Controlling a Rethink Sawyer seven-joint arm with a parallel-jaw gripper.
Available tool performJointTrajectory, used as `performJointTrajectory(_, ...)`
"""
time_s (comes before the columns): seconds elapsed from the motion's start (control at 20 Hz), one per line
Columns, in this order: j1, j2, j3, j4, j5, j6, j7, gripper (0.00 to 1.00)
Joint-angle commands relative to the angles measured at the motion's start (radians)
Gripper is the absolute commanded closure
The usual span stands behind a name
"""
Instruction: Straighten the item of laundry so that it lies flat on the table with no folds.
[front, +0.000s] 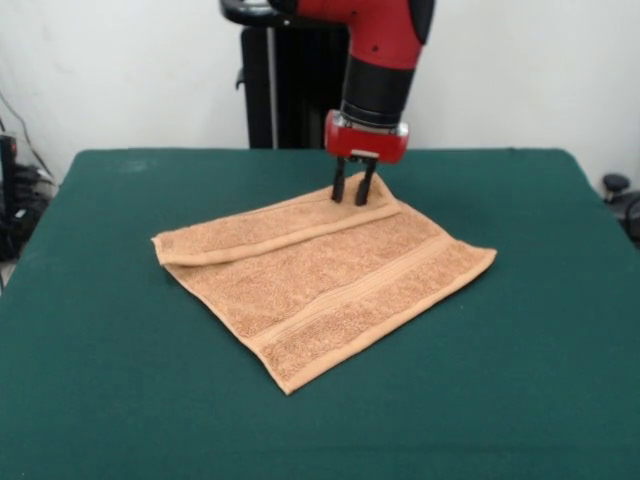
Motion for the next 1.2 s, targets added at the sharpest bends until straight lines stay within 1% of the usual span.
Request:
performJointTrajectory(0.05, 0.018, 0.065, 0.066, -0.057, 0.043, 0.027, 0.121, 1.0)
performJointTrajectory(0.25, 0.018, 0.066, 0.065, -0.059, 0.034, 0.0, 0.12, 1.0)
performJointTrajectory(0.8, 0.013, 0.073, 0.07, -0.06, 0.042, -0.009, 0.13, 1.0)
performJointTrajectory(0.85, 0.013, 0.074, 0.069, -0.059, 0.046, -0.01, 0.134, 0.0)
performJointTrajectory(1.1, 0.024, 0.077, 0.057, -0.061, 0.043, -0.019, 0.132, 0.0)
performJointTrajectory(1.2, 0.013, 0.075, 0.066, -0.059, 0.04, -0.02, 0.132, 0.0)
